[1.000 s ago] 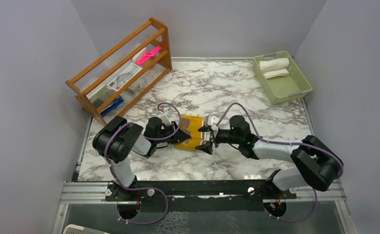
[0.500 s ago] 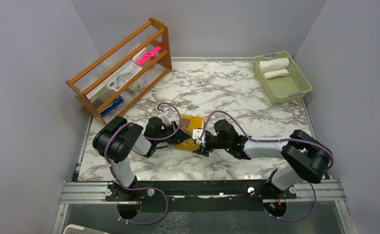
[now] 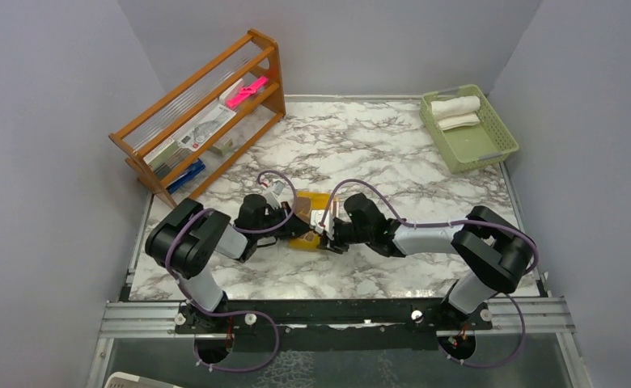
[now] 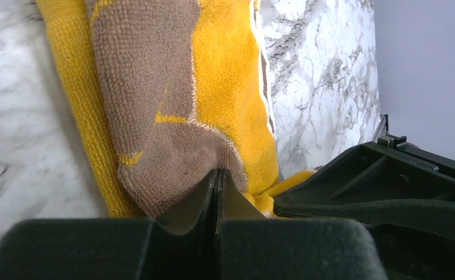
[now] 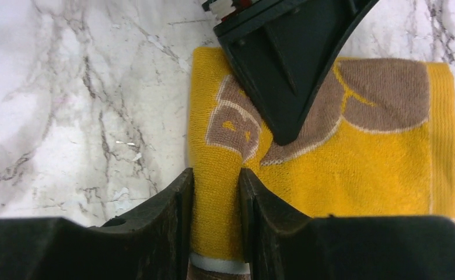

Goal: Roll the towels
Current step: Roll the towel at the center of the board.

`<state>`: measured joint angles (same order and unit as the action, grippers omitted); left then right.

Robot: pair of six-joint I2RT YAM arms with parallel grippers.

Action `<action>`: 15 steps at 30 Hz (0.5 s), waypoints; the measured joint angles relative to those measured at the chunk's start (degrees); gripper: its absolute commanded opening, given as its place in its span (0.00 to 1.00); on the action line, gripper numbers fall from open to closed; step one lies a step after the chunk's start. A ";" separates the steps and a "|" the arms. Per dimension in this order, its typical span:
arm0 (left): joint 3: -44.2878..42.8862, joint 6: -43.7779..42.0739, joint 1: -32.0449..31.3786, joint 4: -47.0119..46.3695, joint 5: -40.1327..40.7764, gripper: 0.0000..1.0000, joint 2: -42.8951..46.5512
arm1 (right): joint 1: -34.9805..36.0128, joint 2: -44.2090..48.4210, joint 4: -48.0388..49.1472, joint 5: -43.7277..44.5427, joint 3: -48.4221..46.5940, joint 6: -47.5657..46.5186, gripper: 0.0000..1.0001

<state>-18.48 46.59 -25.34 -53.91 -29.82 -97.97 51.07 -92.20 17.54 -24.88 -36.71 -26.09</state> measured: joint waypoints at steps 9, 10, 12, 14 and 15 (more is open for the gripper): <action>0.79 -1.33 2.32 10.62 1.81 0.00 7.17 | -0.02 -1.84 5.22 -10.40 0.00 8.87 0.11; 0.74 -1.40 2.43 11.04 1.79 0.00 7.19 | -0.02 -2.38 5.64 -11.47 -0.04 9.46 0.09; 0.50 -1.60 2.56 11.54 1.75 0.00 7.19 | -0.15 -3.39 6.45 -13.40 -0.24 10.29 0.09; 0.33 -1.88 2.80 11.89 1.38 0.00 7.17 | -0.28 -4.13 7.06 -15.19 -0.66 10.62 0.07; 0.17 -2.19 2.97 12.09 1.03 0.00 7.08 | -0.39 -4.46 7.41 -16.15 -0.87 10.69 0.06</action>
<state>-18.31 44.40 -22.37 -41.82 -28.80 -90.89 50.68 -96.66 24.95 -41.04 -37.58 -15.40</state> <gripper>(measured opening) 0.009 0.132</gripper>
